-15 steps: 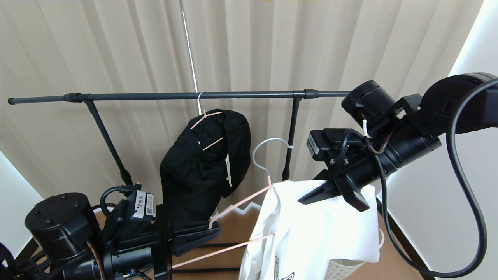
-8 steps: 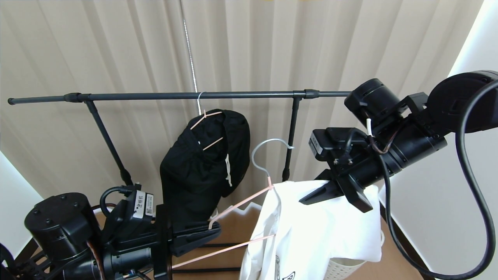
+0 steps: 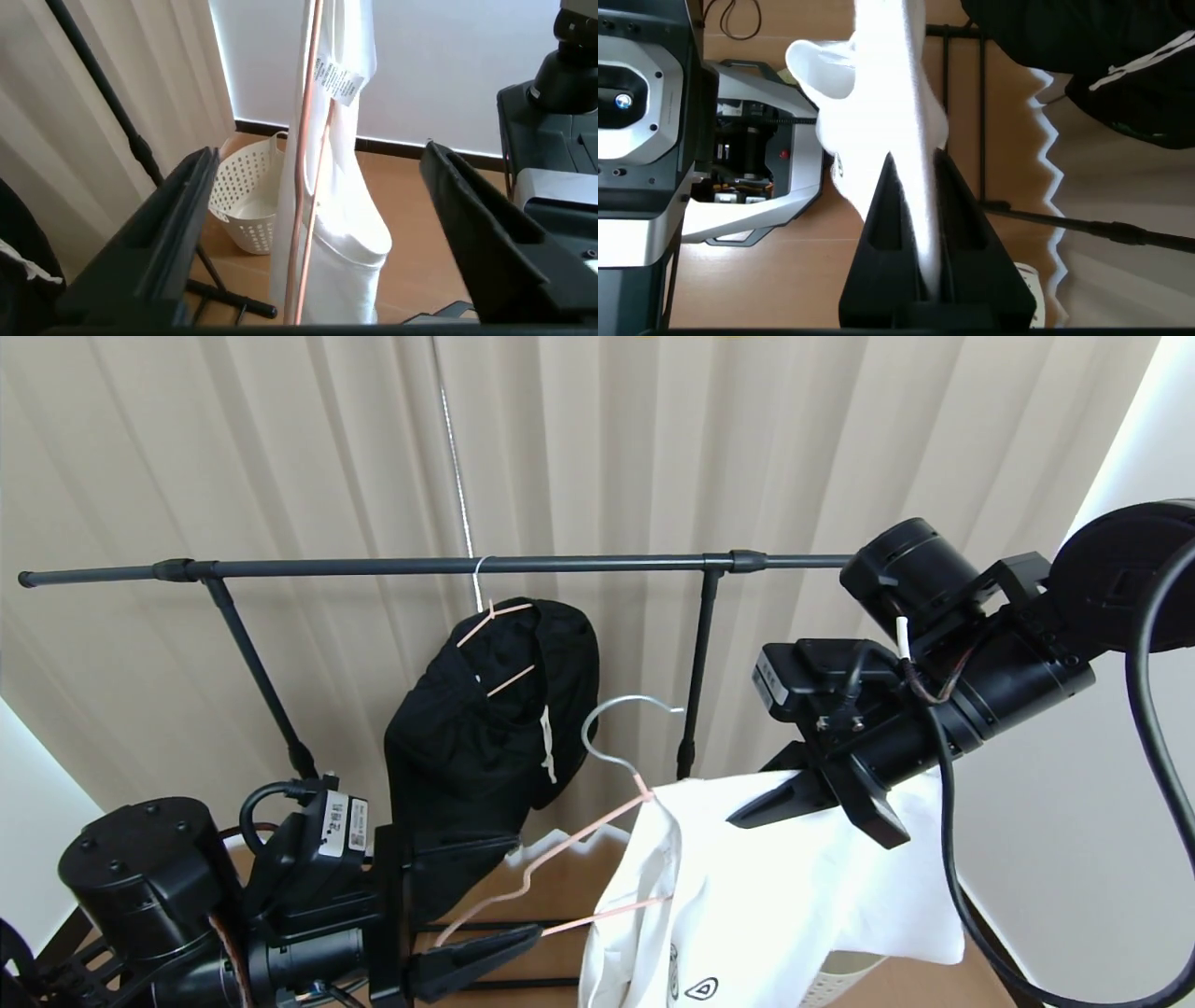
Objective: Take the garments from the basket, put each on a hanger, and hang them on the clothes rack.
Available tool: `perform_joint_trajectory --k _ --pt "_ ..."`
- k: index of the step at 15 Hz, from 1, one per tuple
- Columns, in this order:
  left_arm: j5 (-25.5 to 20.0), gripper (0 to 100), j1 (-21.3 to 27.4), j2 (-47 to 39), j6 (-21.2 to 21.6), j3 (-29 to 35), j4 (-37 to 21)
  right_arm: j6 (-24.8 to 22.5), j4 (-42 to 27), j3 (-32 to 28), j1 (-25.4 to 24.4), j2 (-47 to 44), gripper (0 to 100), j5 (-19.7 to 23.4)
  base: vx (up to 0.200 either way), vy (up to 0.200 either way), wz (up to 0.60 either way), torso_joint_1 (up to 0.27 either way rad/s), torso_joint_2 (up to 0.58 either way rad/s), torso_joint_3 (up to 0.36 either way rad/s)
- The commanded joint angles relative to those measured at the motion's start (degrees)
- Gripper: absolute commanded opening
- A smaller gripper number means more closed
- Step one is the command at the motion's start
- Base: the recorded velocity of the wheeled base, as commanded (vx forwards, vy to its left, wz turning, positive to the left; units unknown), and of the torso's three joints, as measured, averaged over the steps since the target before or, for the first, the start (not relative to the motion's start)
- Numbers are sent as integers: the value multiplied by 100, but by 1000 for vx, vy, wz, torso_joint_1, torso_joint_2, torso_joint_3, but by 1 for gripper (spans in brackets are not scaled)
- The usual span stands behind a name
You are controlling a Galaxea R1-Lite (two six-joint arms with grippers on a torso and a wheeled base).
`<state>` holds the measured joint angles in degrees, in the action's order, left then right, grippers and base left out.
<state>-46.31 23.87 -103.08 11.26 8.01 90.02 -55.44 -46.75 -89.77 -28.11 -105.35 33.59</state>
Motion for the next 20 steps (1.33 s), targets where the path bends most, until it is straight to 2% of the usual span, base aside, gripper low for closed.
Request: perform_joint_trajectory --k 1,3,7,10,11,12,13,14,16,18,20 --pt "-1 100 -40 -28 -1 -1 -2 -2 26 135 -1 102 0 8 0 0 0 0 0 0" --pt "-1 100 -251 -36 -37 34 -2 -2 52 338 -1 217 0 8 0 0 0 0 0 0" --pt "17 100 -348 -54 -555 148 -2 130 105 399 60 384 0 -124 0 0 0 0 0 0" --pt "404 100 -418 -80 -995 465 -2 754 702 399 60 375 0 -625 0 0 0 0 0 0" --pt "720 100 -497 -265 -1179 764 -2 1176 1001 408 43 384 0 -1021 0 0 0 0 0 0" --pt "729 100 -655 -318 -1188 931 -10 1299 1133 399 25 393 0 -1188 0 0 0 0 0 0" --pt "729 100 -735 -309 -1188 1054 -318 1378 1239 390 16 393 0 -1311 0 0 0 0 0 0" --pt "782 100 -770 -203 -1188 1308 -1012 1633 1458 399 -19 401 0 -1539 0 0 0 0 0 0" --pt "1247 100 -735 201 -1170 1669 -2181 1976 1792 443 -89 401 0 -1829 0 0 0 0 0 0" --pt "2047 100 -436 482 -1153 2012 -3262 1993 2100 557 -195 480 0 -2031 0 0 0 0 0 0" --pt "3190 100 100 535 -1144 2152 -3904 2099 2504 856 -370 612 0 -2260 0 0 0 0 0 0"
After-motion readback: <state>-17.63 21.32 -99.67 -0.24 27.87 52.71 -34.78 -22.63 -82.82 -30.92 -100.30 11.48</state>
